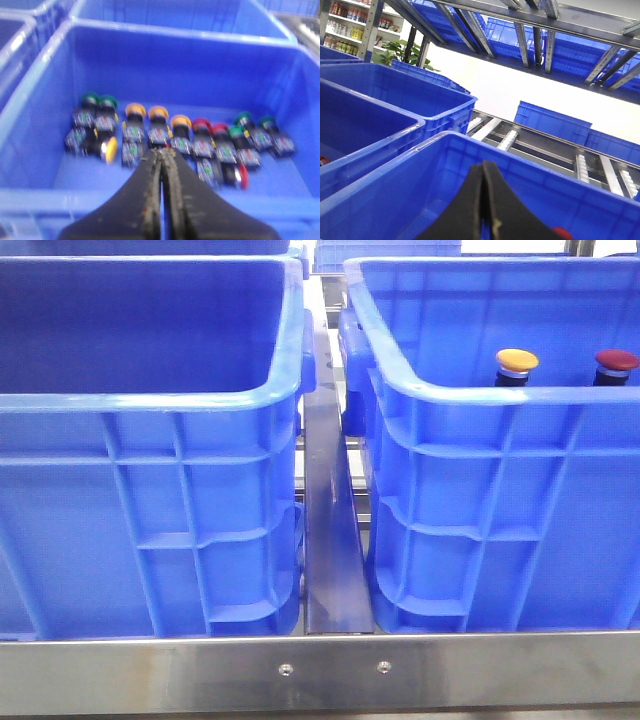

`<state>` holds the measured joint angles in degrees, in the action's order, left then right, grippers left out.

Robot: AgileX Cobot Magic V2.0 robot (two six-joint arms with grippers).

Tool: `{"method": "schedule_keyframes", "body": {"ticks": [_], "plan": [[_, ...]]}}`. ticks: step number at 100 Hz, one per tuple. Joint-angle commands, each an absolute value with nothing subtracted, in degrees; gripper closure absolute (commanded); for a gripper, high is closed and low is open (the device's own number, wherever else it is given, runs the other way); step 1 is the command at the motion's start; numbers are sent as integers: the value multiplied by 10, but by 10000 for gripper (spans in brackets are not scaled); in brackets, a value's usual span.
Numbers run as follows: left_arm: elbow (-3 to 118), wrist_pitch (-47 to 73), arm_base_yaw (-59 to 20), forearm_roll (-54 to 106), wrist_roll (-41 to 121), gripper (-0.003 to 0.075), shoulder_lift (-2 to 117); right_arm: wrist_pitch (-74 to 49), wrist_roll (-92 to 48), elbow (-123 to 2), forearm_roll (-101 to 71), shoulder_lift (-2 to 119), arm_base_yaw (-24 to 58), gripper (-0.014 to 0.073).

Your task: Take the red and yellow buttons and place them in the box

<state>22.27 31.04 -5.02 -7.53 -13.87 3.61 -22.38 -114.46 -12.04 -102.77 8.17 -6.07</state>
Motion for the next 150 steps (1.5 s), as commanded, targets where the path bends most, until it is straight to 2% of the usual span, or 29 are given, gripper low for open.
{"method": "schedule_keyframes", "body": {"ticks": [1, 12, 28, 38, 51, 150], "plan": [[207, 181, -32, -73, -111, 741, 44, -234, -1147, -135, -1087, 88, -61, 686], [144, 53, -3, -62, -98, 741, 42, -235, -1147, -135, -1087, 88, -61, 686], [46, -38, 16, 22, 30, 741, 21, -233, -1147, -135, -1087, 88, -61, 686], [-12, -63, 18, 33, 32, 741, -15, -233, -1147, -135, -1087, 88, -61, 686], [-12, 7, 19, 31, 31, 741, -22, -232, -1147, -135, -1087, 89, -61, 686], [-11, 6, 23, 31, 31, 741, -21, -231, -1147, -135, -1087, 89, -61, 686]]}}
